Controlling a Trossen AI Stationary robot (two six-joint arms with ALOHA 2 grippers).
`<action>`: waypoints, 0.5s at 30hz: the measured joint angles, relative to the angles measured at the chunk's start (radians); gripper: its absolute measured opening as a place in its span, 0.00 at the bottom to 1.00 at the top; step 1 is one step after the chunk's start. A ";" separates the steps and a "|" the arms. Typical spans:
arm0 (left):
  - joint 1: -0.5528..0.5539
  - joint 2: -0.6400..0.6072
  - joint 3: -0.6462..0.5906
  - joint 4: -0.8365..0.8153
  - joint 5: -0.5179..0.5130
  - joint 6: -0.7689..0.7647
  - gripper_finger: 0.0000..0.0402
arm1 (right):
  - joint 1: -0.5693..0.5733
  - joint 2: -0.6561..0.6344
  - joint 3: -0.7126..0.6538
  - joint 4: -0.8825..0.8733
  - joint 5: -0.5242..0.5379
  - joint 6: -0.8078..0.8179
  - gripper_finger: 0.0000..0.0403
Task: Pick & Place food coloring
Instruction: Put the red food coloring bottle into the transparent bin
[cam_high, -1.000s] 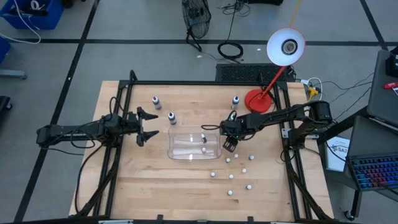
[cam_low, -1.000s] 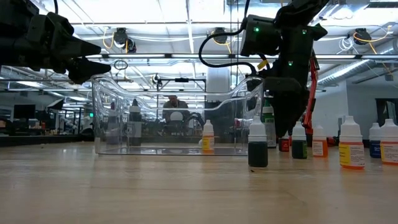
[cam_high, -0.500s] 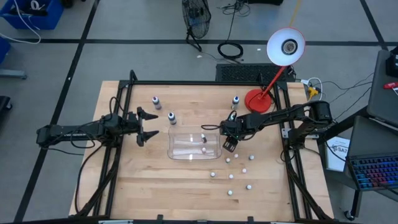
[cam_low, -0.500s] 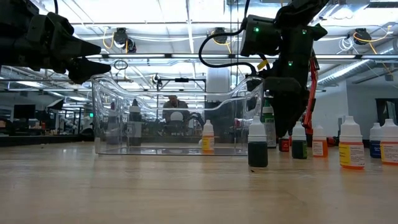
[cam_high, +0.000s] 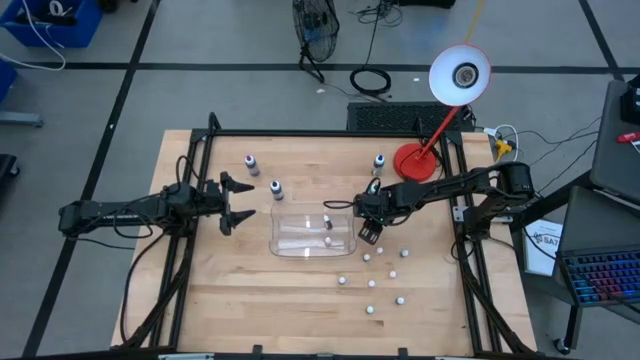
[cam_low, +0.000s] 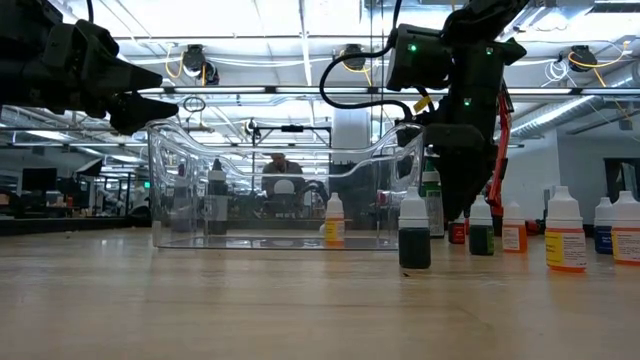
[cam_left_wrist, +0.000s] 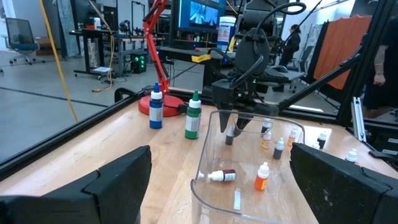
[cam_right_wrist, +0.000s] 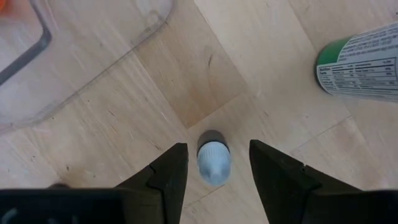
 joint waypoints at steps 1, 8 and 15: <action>0.000 0.000 0.000 0.000 0.000 0.000 0.94 | 0.000 0.000 0.000 -0.001 0.000 0.000 0.40; 0.000 0.000 0.000 0.000 0.000 0.000 0.94 | 0.000 0.000 0.000 -0.015 -0.001 0.010 0.40; 0.000 0.000 0.000 0.000 0.000 0.000 0.94 | 0.000 0.000 0.000 -0.013 -0.001 0.010 0.40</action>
